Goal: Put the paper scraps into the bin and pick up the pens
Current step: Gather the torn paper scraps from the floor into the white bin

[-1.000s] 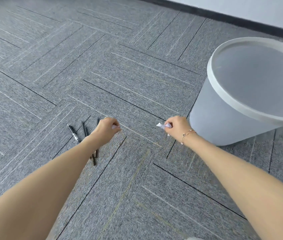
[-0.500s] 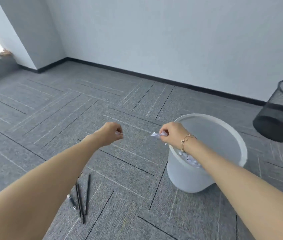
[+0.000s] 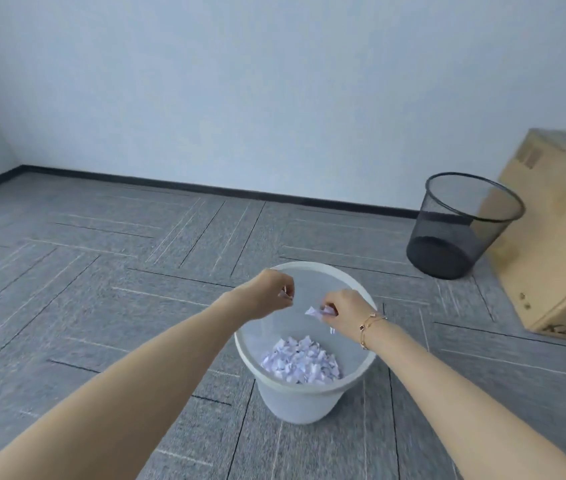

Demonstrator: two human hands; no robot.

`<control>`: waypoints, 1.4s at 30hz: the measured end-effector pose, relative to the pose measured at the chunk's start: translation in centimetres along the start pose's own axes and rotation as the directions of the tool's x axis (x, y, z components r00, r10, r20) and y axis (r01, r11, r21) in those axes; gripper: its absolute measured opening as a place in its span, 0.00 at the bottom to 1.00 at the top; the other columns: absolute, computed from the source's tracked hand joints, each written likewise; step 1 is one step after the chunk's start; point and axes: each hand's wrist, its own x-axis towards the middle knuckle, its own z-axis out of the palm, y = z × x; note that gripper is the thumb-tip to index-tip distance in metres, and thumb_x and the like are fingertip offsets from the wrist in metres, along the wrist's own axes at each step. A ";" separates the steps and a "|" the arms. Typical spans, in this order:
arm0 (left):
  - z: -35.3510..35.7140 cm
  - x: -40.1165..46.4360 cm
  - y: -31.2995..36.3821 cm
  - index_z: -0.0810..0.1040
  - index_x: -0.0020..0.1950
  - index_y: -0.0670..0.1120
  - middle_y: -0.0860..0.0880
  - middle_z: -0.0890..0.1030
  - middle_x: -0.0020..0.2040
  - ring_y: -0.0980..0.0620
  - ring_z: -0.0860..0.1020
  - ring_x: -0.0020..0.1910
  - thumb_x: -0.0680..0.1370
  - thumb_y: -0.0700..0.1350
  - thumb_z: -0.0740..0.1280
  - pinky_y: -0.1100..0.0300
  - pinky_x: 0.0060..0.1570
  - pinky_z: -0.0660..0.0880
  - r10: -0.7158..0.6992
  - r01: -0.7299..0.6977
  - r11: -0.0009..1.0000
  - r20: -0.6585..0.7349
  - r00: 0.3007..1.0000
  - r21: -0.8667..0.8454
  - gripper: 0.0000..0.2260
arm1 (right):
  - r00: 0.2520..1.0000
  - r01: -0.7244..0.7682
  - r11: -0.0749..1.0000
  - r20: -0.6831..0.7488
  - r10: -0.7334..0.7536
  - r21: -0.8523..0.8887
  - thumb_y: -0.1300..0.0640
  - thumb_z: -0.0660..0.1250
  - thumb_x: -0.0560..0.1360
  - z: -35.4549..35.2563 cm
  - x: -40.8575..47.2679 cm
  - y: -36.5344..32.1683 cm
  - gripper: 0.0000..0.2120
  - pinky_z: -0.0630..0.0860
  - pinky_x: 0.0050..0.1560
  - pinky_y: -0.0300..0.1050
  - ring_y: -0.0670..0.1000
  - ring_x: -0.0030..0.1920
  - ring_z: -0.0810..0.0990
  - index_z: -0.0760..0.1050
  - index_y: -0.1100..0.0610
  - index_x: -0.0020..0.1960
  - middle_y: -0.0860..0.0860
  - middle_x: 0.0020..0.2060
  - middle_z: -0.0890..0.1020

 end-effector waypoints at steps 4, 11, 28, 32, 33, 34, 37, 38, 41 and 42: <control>3.4 0.4 -0.1 0.80 0.50 0.40 0.42 0.81 0.51 0.46 0.77 0.50 0.75 0.42 0.66 0.59 0.51 0.72 -0.041 0.039 0.999 0.064 0.997 0.026 0.07 | 0.999 0.010 1.000 0.045 -0.010 -0.011 0.57 0.64 0.76 1.4 0.7 2.0 0.21 0.61 0.28 0.35 0.52 0.37 0.68 0.61 0.52 0.27 0.47 0.25 0.68; 2.5 -0.2 -1.6 0.77 0.57 0.47 0.49 0.82 0.52 0.50 0.78 0.51 0.74 0.48 0.68 0.57 0.53 0.74 -0.073 0.059 0.994 0.175 0.982 0.088 0.13 | 0.994 0.026 0.995 0.108 -0.016 -0.096 0.61 0.66 0.72 0.9 0.7 2.8 0.16 0.71 0.58 0.44 0.56 0.54 0.77 0.72 0.54 0.59 0.54 0.59 0.72; 2.0 -2.5 -1.5 0.79 0.54 0.50 0.48 0.75 0.61 0.48 0.72 0.62 0.73 0.48 0.70 0.53 0.62 0.69 0.049 -0.070 0.974 0.104 0.993 0.214 0.10 | 0.963 -0.057 0.975 0.245 0.110 -0.215 0.54 0.69 0.70 0.8 -1.4 0.6 0.08 0.75 0.58 0.48 0.54 0.55 0.78 0.77 0.52 0.49 0.53 0.52 0.79; 0.9 -5.2 -3.2 0.71 0.67 0.50 0.48 0.69 0.69 0.49 0.68 0.67 0.77 0.46 0.64 0.50 0.69 0.62 0.013 -0.055 0.973 0.186 0.982 0.222 0.18 | 0.923 -0.011 0.960 0.367 0.117 -0.279 0.50 0.66 0.73 1.4 -1.7 -1.3 0.26 0.68 0.66 0.48 0.55 0.65 0.71 0.66 0.57 0.68 0.55 0.67 0.71; 0.4 -6.0 -3.7 0.72 0.66 0.50 0.48 0.70 0.68 0.50 0.70 0.65 0.77 0.46 0.63 0.51 0.67 0.66 0.007 -0.043 0.978 0.176 0.984 0.204 0.17 | 0.933 -0.008 0.965 0.346 0.101 -0.261 0.51 0.65 0.74 1.4 -1.6 -2.0 0.24 0.68 0.66 0.48 0.55 0.65 0.71 0.66 0.57 0.68 0.55 0.67 0.71; -0.2 -6.8 -4.3 0.73 0.64 0.50 0.49 0.72 0.66 0.51 0.73 0.61 0.77 0.45 0.63 0.52 0.65 0.69 0.004 -0.034 0.982 0.158 0.987 0.187 0.15 | 0.945 -0.007 0.972 0.317 0.082 -0.233 0.52 0.64 0.75 1.3 -1.6 -2.9 0.22 0.68 0.66 0.47 0.55 0.65 0.71 0.67 0.57 0.67 0.55 0.67 0.71; -2.6 -9.3 -6.4 0.75 0.61 0.52 0.51 0.75 0.63 0.52 0.75 0.58 0.77 0.45 0.62 0.51 0.60 0.73 0.001 -0.010 0.987 0.054 0.999 0.163 0.13 | 0.968 0.035 0.974 0.250 0.023 -0.224 0.55 0.62 0.76 1.2 -0.9 -5.9 0.19 0.68 0.63 0.45 0.55 0.63 0.72 0.69 0.57 0.66 0.56 0.65 0.71; -3.3 -10.2 -7.3 0.75 0.61 0.52 0.51 0.75 0.63 0.52 0.76 0.58 0.77 0.45 0.62 0.51 0.60 0.73 -0.008 0.002 0.988 0.035 0.999 0.157 0.12 | 0.971 0.057 0.972 0.238 0.000 -0.230 0.56 0.61 0.75 1.2 -0.6 -7.0 0.18 0.69 0.61 0.45 0.56 0.62 0.73 0.69 0.57 0.65 0.57 0.64 0.71; -4.7 -13.3 -9.8 0.76 0.60 0.50 0.49 0.78 0.60 0.53 0.77 0.54 0.78 0.44 0.62 0.56 0.58 0.75 -0.081 0.070 0.987 0.070 0.994 0.147 0.11 | 0.976 0.109 0.971 0.210 -0.064 -0.212 0.57 0.59 0.76 2.1 0.1 -10.3 0.17 0.72 0.59 0.47 0.56 0.60 0.75 0.70 0.57 0.63 0.56 0.64 0.72; -4.9 -14.4 -10.8 0.76 0.59 0.49 0.49 0.79 0.59 0.55 0.77 0.51 0.78 0.44 0.61 0.58 0.57 0.75 -0.110 0.097 0.985 0.083 0.990 0.140 0.11 | 0.975 0.134 0.970 0.200 -0.094 -0.201 0.57 0.59 0.76 2.5 0.2 -11.6 0.16 0.72 0.61 0.47 0.56 0.61 0.74 0.70 0.57 0.63 0.56 0.64 0.72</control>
